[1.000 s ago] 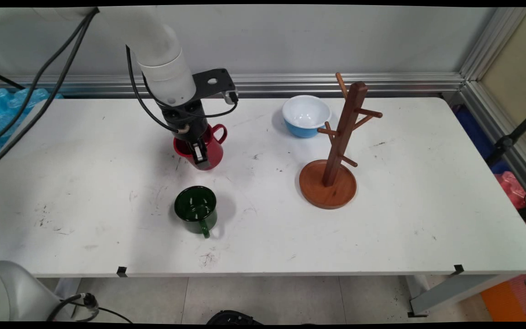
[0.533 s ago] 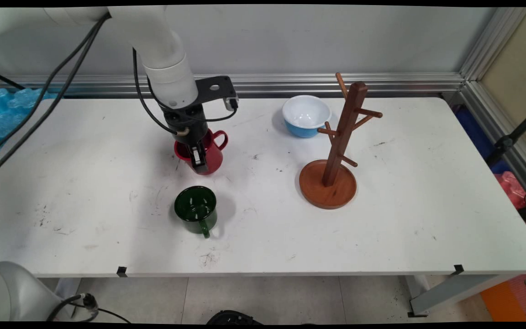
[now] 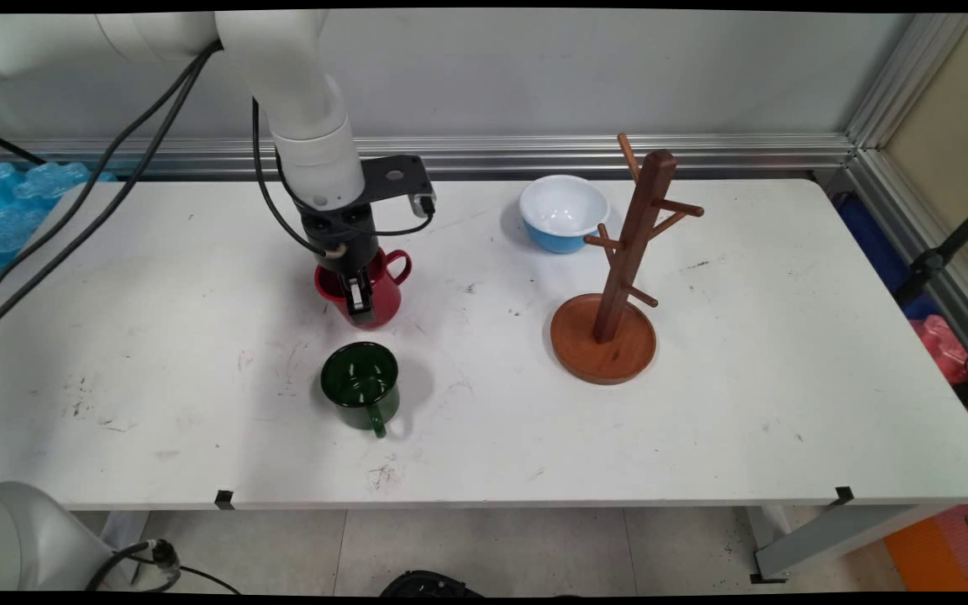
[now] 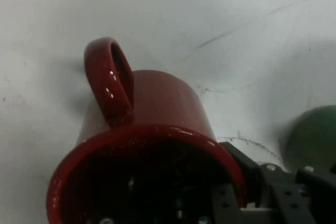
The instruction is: Place the picked object on the table
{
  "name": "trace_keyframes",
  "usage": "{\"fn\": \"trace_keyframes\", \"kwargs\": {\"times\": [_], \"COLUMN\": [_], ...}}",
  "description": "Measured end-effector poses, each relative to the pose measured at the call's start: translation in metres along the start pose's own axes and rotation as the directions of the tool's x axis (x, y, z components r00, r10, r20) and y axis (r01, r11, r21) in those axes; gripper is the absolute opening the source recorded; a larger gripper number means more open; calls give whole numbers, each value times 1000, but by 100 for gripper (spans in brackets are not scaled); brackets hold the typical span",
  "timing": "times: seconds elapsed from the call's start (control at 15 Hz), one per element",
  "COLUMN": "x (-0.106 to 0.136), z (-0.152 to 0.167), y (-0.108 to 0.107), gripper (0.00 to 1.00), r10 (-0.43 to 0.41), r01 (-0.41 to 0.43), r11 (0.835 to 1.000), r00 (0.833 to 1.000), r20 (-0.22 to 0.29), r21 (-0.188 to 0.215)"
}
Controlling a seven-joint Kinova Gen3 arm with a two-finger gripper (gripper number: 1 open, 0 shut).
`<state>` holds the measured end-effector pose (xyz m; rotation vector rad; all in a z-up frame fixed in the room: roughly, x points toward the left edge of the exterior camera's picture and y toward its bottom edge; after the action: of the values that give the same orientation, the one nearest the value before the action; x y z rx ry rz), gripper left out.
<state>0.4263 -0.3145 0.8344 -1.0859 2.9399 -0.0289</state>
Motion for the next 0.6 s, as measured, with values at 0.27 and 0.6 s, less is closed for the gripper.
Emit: {"fn": "trace_keyframes", "kwargs": {"times": [0.27,0.6], "x": [-1,-1], "z": [6,11], "y": [-2,-4], "gripper": [0,100], "r10": [-19,-44], "r01": [19,44], "r11": [1000,999], "r00": [1000,999], "r20": [6,-4], "r21": [2,9]}}
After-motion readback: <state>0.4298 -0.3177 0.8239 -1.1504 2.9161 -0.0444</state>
